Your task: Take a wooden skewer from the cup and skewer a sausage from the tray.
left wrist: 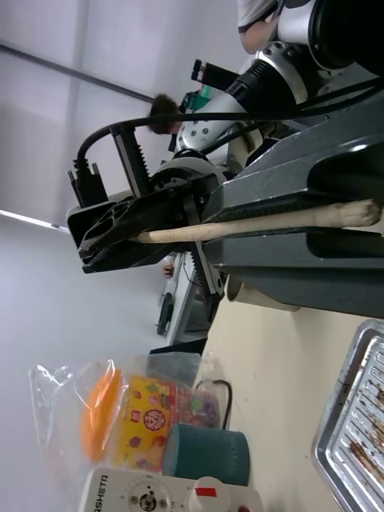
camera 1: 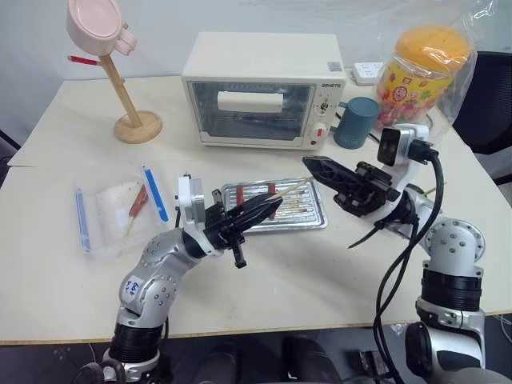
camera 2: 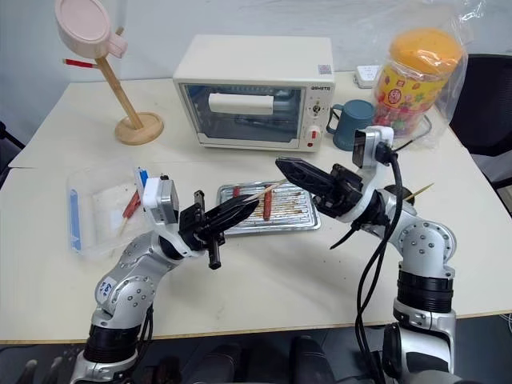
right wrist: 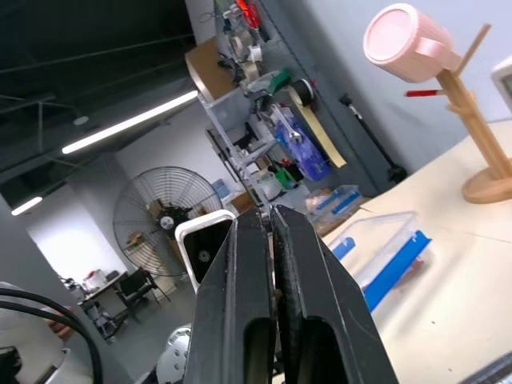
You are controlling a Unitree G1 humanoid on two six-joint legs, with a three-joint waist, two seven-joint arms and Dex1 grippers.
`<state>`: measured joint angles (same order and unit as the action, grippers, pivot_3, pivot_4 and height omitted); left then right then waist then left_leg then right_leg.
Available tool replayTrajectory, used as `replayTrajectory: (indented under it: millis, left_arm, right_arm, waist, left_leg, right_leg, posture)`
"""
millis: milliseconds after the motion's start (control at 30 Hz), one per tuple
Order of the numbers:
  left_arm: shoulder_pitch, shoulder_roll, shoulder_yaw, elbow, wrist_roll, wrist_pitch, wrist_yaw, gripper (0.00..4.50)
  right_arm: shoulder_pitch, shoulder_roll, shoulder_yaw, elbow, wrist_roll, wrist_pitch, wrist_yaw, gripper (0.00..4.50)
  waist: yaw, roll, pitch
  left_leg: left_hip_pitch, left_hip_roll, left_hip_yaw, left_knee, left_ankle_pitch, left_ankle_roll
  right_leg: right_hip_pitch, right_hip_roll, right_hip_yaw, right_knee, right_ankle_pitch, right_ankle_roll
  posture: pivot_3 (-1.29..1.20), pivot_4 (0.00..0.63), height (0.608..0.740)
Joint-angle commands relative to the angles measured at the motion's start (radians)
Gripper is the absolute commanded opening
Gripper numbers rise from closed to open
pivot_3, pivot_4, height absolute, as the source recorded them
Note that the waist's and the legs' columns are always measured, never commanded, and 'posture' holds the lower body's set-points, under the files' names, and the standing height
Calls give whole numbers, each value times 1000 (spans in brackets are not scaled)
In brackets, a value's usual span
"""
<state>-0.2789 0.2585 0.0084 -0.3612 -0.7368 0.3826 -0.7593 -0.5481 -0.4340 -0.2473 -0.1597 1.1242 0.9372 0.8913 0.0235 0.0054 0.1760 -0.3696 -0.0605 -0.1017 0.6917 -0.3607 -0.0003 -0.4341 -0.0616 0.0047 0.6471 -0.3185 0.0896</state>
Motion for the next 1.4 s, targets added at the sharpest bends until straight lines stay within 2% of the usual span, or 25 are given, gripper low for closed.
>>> replayTrajectory:
  millis: [33,100,267,433,467,567,633,667,767,800,900,1000,1133,1200,1400]
  left_arm:
    - [31,63,80,-47,-13,-16,-5,0]
    - [100,119,146,-46,-4,-27,-20,0]
    - [289,194,274,-69,-17,-44,-32,0]
    - [472,196,372,-109,-15,-70,-9,0]
    - [508,187,385,-117,-15,-76,-4,0]
    - [599,160,408,-119,-3,-104,-1,0]
    - [638,146,418,-114,8,-123,4,0]
    - [650,141,424,-103,17,-136,8,0]
    - [661,139,432,-80,25,-155,11,0]
    - [655,141,432,-79,21,-152,12,0]
    - [631,149,424,-74,18,-147,19,0]
    - [605,152,411,-74,17,-140,28,0]
    - [587,152,392,-77,21,-134,38,0]
    - [586,152,384,-79,24,-135,40,0]
    - [593,149,371,-79,31,-143,44,0]
  right_arm:
    - [64,-92,20,-103,-103,-101,83,1224]
    - [140,-169,53,-163,-212,-202,171,1772]
    - [334,-251,45,-221,-346,-372,256,3044]
    - [537,-289,7,-210,-461,-533,302,4319]
    - [571,-290,-3,-199,-480,-567,309,4413]
    - [633,-277,-19,-164,-527,-648,306,4413]
    - [638,-261,-20,-153,-557,-699,280,4413]
    - [608,-243,-1,-164,-585,-703,223,4413]
    - [480,-239,105,-221,-688,-520,11,4413]
    - [417,-216,141,-244,-659,-442,-36,4413]
    - [268,-153,220,-277,-610,-302,-111,4413]
    - [143,-115,330,-258,-659,-184,-178,4413]
    - [3,-57,445,-155,-769,-80,-303,4413]
    - [-46,-8,453,-97,-812,-36,-386,4413]
    - [-107,94,470,5,-888,-58,-480,4413]
  waist:
    - [0,0,0]
    - [1,0,0]
    - [0,-1,0]
    - [6,-2,0]
    - [6,-2,0]
    - [5,-2,0]
    - [3,-2,0]
    - [2,-2,0]
    - [-5,-2,0]
    - [-5,-1,-1]
    - [-3,-1,-1]
    - [4,-2,-1]
    - [0,-3,-1]
    - [-2,-3,-1]
    - [-8,-3,-1]
  left_leg:
    - [0,0,0,0,0,0]
    - [0,0,0,-1,0,0]
    - [1,1,1,-5,0,0]
    - [3,0,1,-5,0,1]
    - [4,0,1,-5,0,1]
    - [13,0,1,-8,0,2]
    - [19,1,1,-12,-1,2]
    - [21,1,1,-13,-1,2]
    - [21,3,1,-13,-1,1]
    - [21,3,1,-13,-1,1]
    - [21,3,0,-13,-1,0]
    - [16,3,-1,-13,-1,0]
    - [15,1,0,-11,-2,1]
    - [15,1,0,-11,-2,1]
    - [12,2,2,-12,-1,0]
  right_leg:
    - [0,0,0,0,0,0]
    - [-1,0,0,0,0,0]
    - [-2,1,1,-2,0,0]
    - [2,0,2,-4,0,0]
    - [3,0,2,-4,0,0]
    - [12,0,2,-7,0,0]
    - [19,0,2,-11,0,0]
    - [20,0,2,-13,0,0]
    - [20,2,2,-12,0,0]
    - [20,1,2,-11,0,0]
    - [19,2,2,-11,-1,-2]
    - [15,1,0,-11,-1,-2]
    - [14,1,1,-12,-1,-2]
    - [14,1,1,-11,-1,-2]
    - [7,1,2,-7,-1,-2]
  posture:
    - [0,150,740]
    - [0,150,740]
    - [0,150,740]
    - [0,150,740]
    - [0,150,740]
    - [0,150,740]
    - [0,150,740]
    - [0,150,740]
    - [0,150,740]
    - [0,150,740]
    - [0,150,740]
    - [0,150,740]
    - [0,150,740]
    - [0,150,740]
    - [0,150,740]
